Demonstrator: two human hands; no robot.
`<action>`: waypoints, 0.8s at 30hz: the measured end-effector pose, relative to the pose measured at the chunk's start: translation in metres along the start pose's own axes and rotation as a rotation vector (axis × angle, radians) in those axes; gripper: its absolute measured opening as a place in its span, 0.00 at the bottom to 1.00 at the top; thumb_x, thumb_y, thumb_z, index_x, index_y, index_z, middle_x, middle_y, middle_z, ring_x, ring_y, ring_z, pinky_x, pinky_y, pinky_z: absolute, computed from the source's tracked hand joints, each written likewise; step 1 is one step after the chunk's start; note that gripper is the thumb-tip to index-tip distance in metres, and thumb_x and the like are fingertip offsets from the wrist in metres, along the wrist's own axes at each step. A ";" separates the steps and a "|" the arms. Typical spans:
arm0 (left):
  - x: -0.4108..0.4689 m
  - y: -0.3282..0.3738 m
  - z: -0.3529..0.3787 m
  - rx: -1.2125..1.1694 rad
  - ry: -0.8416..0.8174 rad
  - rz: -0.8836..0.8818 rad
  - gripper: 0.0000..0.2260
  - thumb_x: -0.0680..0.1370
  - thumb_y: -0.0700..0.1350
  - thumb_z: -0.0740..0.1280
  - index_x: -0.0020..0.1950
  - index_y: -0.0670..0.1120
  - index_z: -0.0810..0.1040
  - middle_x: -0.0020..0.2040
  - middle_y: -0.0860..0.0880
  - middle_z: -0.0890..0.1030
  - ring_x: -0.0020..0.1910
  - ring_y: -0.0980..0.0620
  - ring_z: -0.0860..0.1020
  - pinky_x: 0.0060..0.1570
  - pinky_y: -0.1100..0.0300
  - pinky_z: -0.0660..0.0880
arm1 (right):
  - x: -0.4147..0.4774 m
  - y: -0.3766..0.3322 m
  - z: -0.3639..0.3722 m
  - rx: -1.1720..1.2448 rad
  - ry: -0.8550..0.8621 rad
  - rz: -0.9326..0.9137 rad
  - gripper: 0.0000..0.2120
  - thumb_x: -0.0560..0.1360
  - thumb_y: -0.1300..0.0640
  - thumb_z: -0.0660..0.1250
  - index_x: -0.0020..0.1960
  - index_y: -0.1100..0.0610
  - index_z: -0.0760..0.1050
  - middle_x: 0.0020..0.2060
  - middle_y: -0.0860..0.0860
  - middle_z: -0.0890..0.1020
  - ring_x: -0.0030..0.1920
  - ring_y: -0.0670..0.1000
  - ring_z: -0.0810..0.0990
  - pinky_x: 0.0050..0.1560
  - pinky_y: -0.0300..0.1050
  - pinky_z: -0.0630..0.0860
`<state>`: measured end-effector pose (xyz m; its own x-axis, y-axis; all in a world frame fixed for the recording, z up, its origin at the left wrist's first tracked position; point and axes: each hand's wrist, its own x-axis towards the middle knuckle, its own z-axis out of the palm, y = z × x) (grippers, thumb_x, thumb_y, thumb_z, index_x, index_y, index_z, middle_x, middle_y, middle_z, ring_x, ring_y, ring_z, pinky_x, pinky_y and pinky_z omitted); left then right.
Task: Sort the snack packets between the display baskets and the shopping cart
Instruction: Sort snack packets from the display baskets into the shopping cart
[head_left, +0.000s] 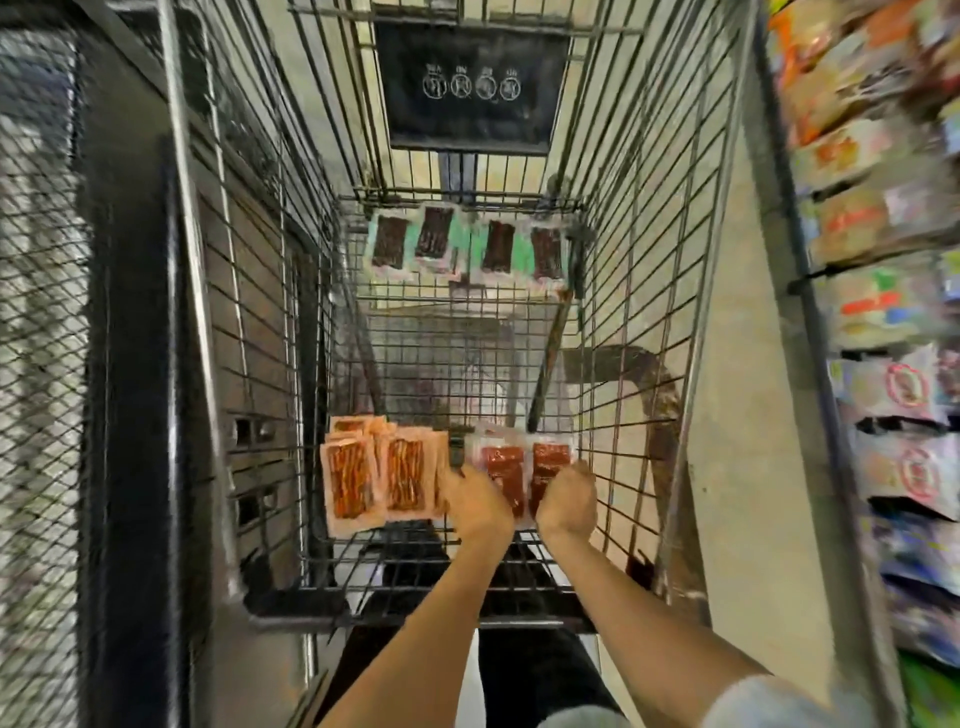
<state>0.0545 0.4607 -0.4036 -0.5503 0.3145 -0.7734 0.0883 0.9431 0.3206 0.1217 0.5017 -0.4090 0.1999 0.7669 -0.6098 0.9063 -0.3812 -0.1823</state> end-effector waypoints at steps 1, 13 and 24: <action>0.000 -0.002 0.001 0.009 -0.024 -0.008 0.17 0.83 0.43 0.58 0.70 0.36 0.65 0.69 0.36 0.68 0.66 0.40 0.68 0.61 0.59 0.67 | -0.001 0.001 -0.002 -0.041 -0.006 -0.023 0.08 0.82 0.60 0.53 0.46 0.57 0.67 0.43 0.54 0.80 0.29 0.43 0.70 0.21 0.33 0.62; -0.014 -0.006 -0.036 -0.009 -0.065 0.093 0.13 0.81 0.41 0.59 0.66 0.40 0.68 0.61 0.42 0.75 0.58 0.47 0.75 0.61 0.54 0.74 | -0.024 0.016 -0.055 -0.180 -0.281 -0.440 0.11 0.77 0.62 0.62 0.58 0.56 0.73 0.52 0.49 0.77 0.48 0.46 0.78 0.45 0.35 0.77; -0.164 -0.091 -0.198 -0.137 0.304 0.508 0.10 0.79 0.38 0.65 0.59 0.48 0.78 0.53 0.54 0.79 0.51 0.62 0.77 0.51 0.74 0.69 | -0.122 -0.036 -0.149 -0.099 -0.503 -1.147 0.17 0.76 0.58 0.67 0.53 0.35 0.70 0.49 0.28 0.72 0.51 0.27 0.72 0.47 0.21 0.68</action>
<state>-0.0276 0.3022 -0.1976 -0.6819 0.6575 -0.3206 0.3059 0.6544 0.6915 0.1201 0.4993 -0.2130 -0.8647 0.3409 -0.3689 0.4924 0.4309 -0.7562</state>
